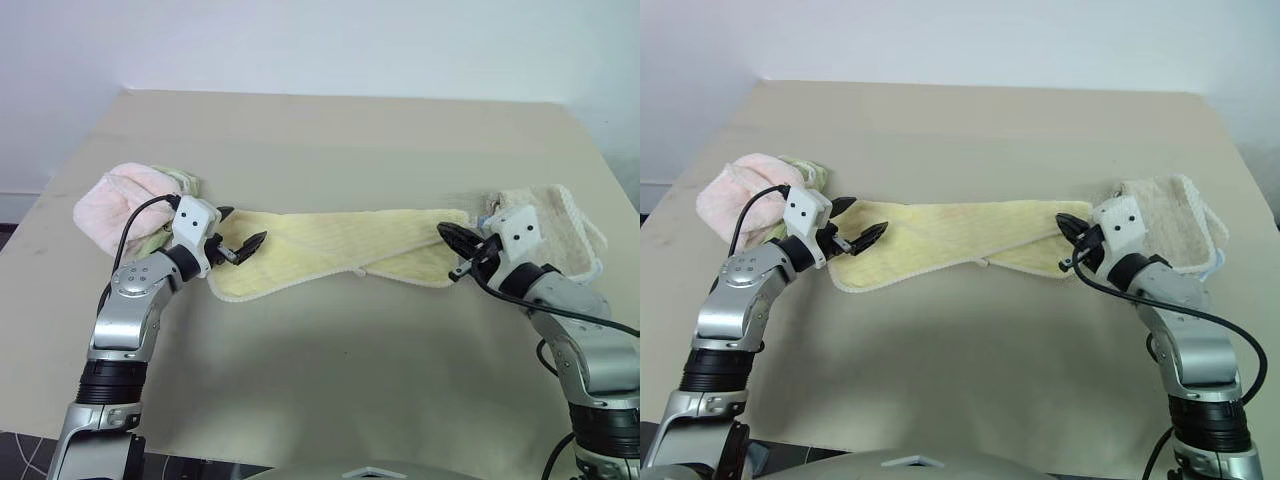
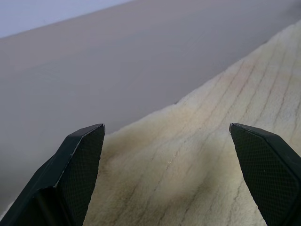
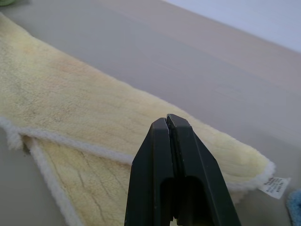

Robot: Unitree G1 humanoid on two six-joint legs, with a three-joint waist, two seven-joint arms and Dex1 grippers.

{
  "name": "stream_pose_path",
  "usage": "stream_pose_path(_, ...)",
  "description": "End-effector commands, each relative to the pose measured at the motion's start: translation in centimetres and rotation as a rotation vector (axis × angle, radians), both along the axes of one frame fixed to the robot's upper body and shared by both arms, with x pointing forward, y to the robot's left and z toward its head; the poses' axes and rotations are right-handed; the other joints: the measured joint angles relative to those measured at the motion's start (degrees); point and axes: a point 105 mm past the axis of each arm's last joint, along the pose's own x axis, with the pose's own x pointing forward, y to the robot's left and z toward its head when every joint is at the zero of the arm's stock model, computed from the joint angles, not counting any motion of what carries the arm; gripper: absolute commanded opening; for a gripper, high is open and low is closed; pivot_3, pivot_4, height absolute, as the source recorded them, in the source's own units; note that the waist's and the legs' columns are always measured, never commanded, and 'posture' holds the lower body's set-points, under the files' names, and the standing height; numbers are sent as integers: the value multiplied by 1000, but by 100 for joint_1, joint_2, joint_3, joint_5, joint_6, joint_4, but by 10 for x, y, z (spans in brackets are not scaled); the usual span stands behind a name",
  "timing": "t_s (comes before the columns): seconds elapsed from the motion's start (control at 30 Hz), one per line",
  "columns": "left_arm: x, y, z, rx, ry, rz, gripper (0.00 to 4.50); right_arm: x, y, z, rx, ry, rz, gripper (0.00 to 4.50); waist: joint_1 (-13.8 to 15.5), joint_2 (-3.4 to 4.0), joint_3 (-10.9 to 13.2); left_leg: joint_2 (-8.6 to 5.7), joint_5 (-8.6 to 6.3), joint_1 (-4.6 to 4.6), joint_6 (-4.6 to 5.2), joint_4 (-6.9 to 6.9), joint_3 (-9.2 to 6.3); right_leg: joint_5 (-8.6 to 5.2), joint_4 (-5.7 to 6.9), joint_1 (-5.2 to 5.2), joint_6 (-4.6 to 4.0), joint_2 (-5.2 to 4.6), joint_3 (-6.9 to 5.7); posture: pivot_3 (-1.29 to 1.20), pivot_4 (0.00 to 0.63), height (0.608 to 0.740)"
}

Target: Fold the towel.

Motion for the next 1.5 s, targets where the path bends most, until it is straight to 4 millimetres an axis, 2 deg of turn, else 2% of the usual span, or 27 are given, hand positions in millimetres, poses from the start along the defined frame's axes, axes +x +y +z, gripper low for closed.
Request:
stream_pose_path(0.03,-3,-5,9,6,-44,-14,4448,-1,4,16,-14,-69,20,0,2,0,0,0,0,0,0,0,0,0,0,0,0,0,0,0,150,731)
stream_pose_path(0.3,-10,-1,5,20,-41,-12,4448,2,7,20,-34,-87,47,0,2,0,0,0,0,0,0,0,0,0,0,0,0,0,0,0,150,731)
stream_pose_path(0.53,-7,9,9,44,-57,-14,4448,3,4,14,-69,-73,54,0,4,0,0,0,0,0,0,3,0,0,1,1,0,0,0,0,150,731)
stream_pose_path(0.63,-9,4,6,58,-60,-34,4448,4,-1,11,-71,-72,42,0,3,0,0,0,0,0,0,3,0,0,1,1,0,0,0,0,150,731)
stream_pose_path(0.73,-8,10,9,84,-64,-47,4448,9,7,11,-66,-78,47,0,-6,0,0,0,0,0,0,3,0,1,1,2,-1,0,0,0,150,731)
stream_pose_path(0.8,-10,9,11,100,-73,-55,4448,10,5,7,-65,-72,52,0,-10,0,0,2,1,0,-1,2,0,1,2,-1,-2,2,0,0,150,731)
stream_pose_path(0.9,-15,20,11,150,-68,-68,4448,14,7,1,-62,-68,50,0,-6,0,0,3,1,1,-1,2,0,1,3,0,-2,4,0,0,150,731)
stream_pose_path(1.03,-27,18,9,248,-53,-197,4448,14,8,-4,-55,-62,55,0,-7,0,0,1,1,1,-1,2,0,1,2,-1,-2,3,1,0,150,731)
stream_pose_path(1.1,-47,17,4,311,18,-376,4448,14,9,-7,-54,-58,56,0,-12,0,0,1,1,1,-1,0,1,1,2,-1,-2,2,2,0,150,731)
stream_pose_path(1.17,-65,27,-5,428,115,-522,4448,14,10,-9,-49,-56,55,0,-25,3,1,2,1,1,-1,-2,2,1,2,-3,-3,3,3,0,150,731)
stream_pose_path(1.23,-74,37,-11,534,175,-605,4448,14,10,-11,-46,-54,51,0,-16,4,1,3,0,1,0,-4,4,1,0,-5,-4,4,4,0,150,731)
stream_pose_path(1.37,-75,44,-15,615,214,-675,4448,14,11,-12,-41,-55,47,0,14,8,2,3,0,3,0,-5,2,2,2,-4,-5,5,3,0,150,731)
stream_pose_path(1.5,-68,47,-31,733,208,-723,4448,13,12,-12,-36,-57,44,0,-8,7,2,2,1,3,1,-5,4,2,0,-3,-4,6,3,0,150,731)
